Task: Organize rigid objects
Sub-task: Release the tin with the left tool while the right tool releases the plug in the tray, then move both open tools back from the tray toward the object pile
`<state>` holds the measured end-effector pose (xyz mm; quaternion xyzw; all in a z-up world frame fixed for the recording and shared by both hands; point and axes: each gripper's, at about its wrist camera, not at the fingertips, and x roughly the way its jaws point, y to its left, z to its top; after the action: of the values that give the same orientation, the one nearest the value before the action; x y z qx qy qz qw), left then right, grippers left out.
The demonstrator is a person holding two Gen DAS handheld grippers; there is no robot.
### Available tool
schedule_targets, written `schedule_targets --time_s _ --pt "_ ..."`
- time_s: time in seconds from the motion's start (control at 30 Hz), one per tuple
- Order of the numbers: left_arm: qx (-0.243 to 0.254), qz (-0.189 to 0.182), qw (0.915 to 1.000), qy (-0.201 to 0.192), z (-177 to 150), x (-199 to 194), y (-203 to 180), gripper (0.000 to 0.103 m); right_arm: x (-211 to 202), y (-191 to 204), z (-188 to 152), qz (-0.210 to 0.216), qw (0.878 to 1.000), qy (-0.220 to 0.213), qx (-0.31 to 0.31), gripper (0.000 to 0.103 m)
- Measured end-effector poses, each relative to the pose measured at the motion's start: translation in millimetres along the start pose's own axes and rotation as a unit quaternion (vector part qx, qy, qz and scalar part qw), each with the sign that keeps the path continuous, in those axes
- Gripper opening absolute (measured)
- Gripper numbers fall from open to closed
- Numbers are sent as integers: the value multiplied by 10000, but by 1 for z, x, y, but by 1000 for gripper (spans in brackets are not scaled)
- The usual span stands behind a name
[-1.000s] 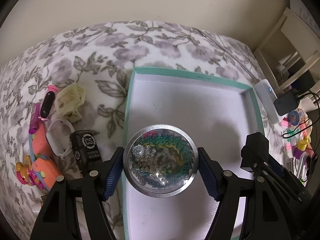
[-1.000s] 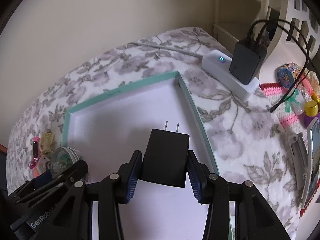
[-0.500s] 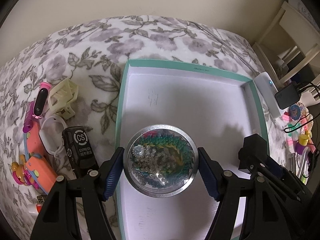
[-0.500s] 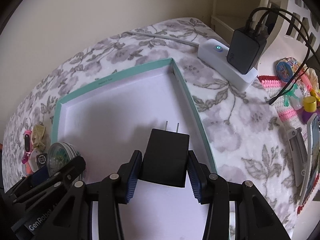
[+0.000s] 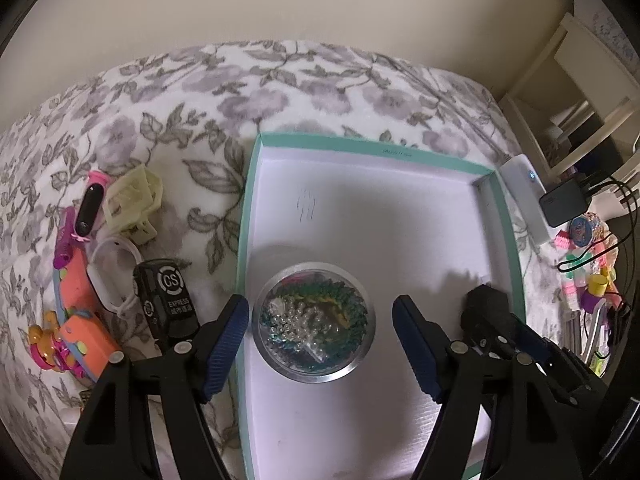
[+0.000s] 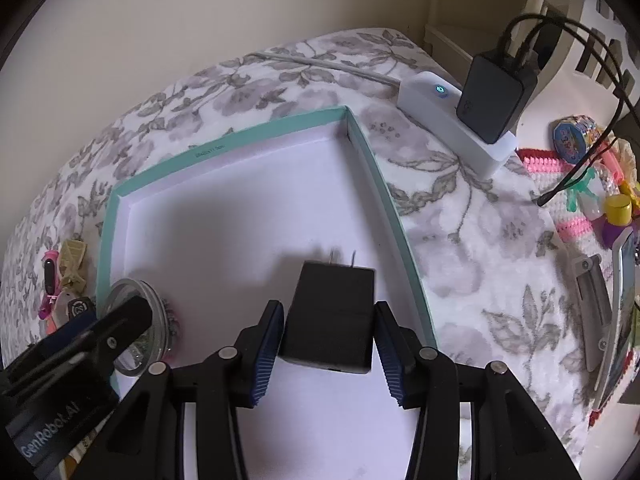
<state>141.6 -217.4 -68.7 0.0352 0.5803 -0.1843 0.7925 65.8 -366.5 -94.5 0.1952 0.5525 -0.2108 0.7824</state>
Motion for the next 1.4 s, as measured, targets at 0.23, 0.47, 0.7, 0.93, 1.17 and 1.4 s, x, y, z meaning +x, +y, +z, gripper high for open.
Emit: schedule_targets --time_s 0.23,0.47,0.7,0.93,1.17,1.4 --pt "10 184 9997 -188 5 -15 6 76 -22 7 5 9 9996 -261 -102 50" --pt "-66 500 9977 -446 9 -28 19 77 -47 12 10 18 9977 -665 -109 63" --pt "-219 747 9954 -562 10 -30 36 92 -45 11 10 -13 9975 -698 -71 75" --pt "-391 836 9942 -548 9 -24 47 92 -43 10 9 -14 9971 -754 -51 87" --pt "-442 850 9939 -552 7 -26 52 92 -45 10 9 -1 9970 -779 -19 97" --pt "-484 922 9930 -550 3 -38 57 92 -54 15 6 48 9961 -882 -61 103"
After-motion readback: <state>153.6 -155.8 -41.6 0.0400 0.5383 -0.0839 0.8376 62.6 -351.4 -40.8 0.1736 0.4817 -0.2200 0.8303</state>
